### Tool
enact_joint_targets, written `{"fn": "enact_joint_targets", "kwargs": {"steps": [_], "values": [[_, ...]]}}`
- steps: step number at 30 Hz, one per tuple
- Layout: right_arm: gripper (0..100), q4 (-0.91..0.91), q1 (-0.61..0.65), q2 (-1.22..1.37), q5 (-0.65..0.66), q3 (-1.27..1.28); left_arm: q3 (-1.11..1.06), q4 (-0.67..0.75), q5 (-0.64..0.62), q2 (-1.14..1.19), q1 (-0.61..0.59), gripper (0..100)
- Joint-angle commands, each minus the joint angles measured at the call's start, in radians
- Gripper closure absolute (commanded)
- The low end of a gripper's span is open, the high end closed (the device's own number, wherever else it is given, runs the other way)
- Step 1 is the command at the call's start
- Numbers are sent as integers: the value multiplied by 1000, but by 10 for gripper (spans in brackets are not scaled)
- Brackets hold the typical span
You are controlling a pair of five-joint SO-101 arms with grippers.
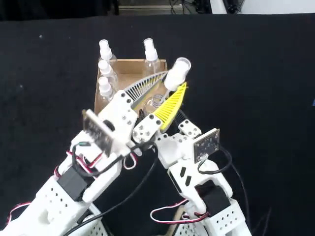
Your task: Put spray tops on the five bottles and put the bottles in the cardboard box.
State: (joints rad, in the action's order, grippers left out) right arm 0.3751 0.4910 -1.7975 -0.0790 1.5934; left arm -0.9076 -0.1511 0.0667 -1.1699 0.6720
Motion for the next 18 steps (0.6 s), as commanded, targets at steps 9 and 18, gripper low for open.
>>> {"fn": "enact_joint_targets", "kwargs": {"steps": [9, 18], "values": [[988, 9, 8, -116, 0, -4, 311, -489, -201, 3, -145, 680], [987, 11, -51, -107, 0, -8, 361, -695, -193, -123, -380, 749]]}}
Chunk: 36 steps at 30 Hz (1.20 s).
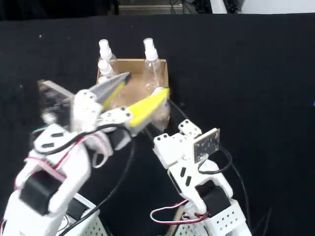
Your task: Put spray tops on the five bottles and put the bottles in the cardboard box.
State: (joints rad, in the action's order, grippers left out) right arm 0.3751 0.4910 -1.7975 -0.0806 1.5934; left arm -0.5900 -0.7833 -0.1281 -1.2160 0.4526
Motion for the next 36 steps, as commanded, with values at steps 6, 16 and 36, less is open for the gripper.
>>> {"fn": "enact_joint_targets", "kwargs": {"steps": [6, 16, 36], "values": [[987, 173, -184, -94, 2, -96, -194, -32, 3, -143, -634, 803], [987, 270, -362, 61, 89, -242, -771, 434, -5, -193, -858, 809], [988, -227, -690, 700, 97, -328, -1115, 436, -6, -517, -855, 809]]}}
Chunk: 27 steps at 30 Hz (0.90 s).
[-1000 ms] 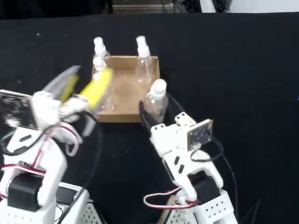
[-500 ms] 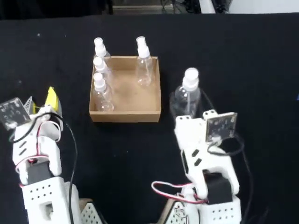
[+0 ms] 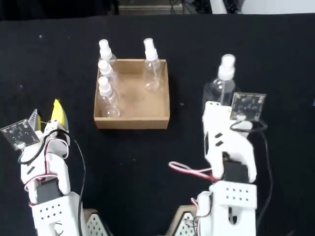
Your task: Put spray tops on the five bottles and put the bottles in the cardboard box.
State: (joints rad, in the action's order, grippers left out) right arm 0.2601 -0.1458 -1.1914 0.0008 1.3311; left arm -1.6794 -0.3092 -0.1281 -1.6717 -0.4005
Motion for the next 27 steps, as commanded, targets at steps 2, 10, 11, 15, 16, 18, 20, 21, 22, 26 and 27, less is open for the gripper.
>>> {"fn": "enact_joint_targets", "kwargs": {"steps": [2, 10, 11, 15, 16, 18, 20, 21, 22, 26, 27], "values": [[987, -172, -101, 165, 17, -65, -25, -61, -5, -64, 1, 809], [987, -486, -336, 535, 18, -131, -25, -69, -6, -61, 4, 809], [987, -519, -361, 598, 18, -153, -25, -71, -6, -61, 4, 809], [988, -669, -445, 865, 11, -239, -25, -71, -5, -60, 4, 809], [988, -717, -463, 923, 11, -254, -25, -71, -5, -60, 4, 809], [988, -832, -499, 1032, 9, -274, -25, -71, -5, -60, 4, 809], [988, -951, -520, 1122, 9, -282, -25, -71, -5, -60, 4, 809], [988, -1007, -526, 1161, 9, -282, -25, -71, -2, -60, 4, 809], [988, -1057, -531, 1196, 9, -280, -25, -71, 0, -60, 4, 809], [987, -1198, -555, 1307, 9, -285, -25, -69, 2, -60, 4, 809], [987, -1226, -563, 1331, 9, -286, -25, -69, 2, -60, 4, 809]]}}
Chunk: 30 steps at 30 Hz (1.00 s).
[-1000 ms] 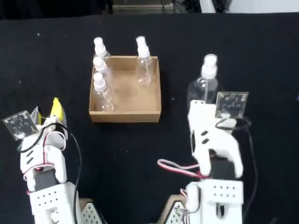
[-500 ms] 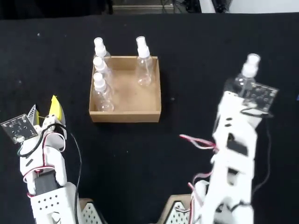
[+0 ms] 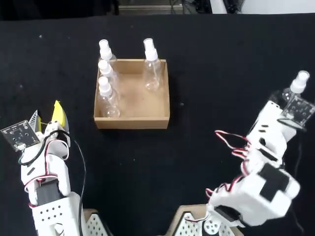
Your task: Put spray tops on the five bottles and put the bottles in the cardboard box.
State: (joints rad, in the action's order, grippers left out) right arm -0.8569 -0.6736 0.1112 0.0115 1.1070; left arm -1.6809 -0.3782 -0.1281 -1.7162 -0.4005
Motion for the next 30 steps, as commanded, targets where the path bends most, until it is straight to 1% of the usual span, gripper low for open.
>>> {"fn": "enact_joint_targets", "kwargs": {"steps": [1, 5, 13, 22, 24, 28, 30], "values": [[987, -132, -43, 45, -2, -64, -24, 0, 2, -15, 4, 809], [987, -193, -48, 107, -2, -62, -24, 0, 2, -15, 4, 809], [986, -198, -43, 170, -2, -56, -24, 2, 2, -15, 4, 809], [985, -193, -41, 173, 6, -41, -24, 5, 2, -15, 4, 809], [964, -198, -23, 168, 6, -21, -24, 5, 2, -15, 4, 809], [872, -201, 3, 165, 8, 15, -24, 5, 2, -15, 4, 809], [864, -216, 6, 165, 8, 27, -24, 5, 2, -15, 4, 809]]}}
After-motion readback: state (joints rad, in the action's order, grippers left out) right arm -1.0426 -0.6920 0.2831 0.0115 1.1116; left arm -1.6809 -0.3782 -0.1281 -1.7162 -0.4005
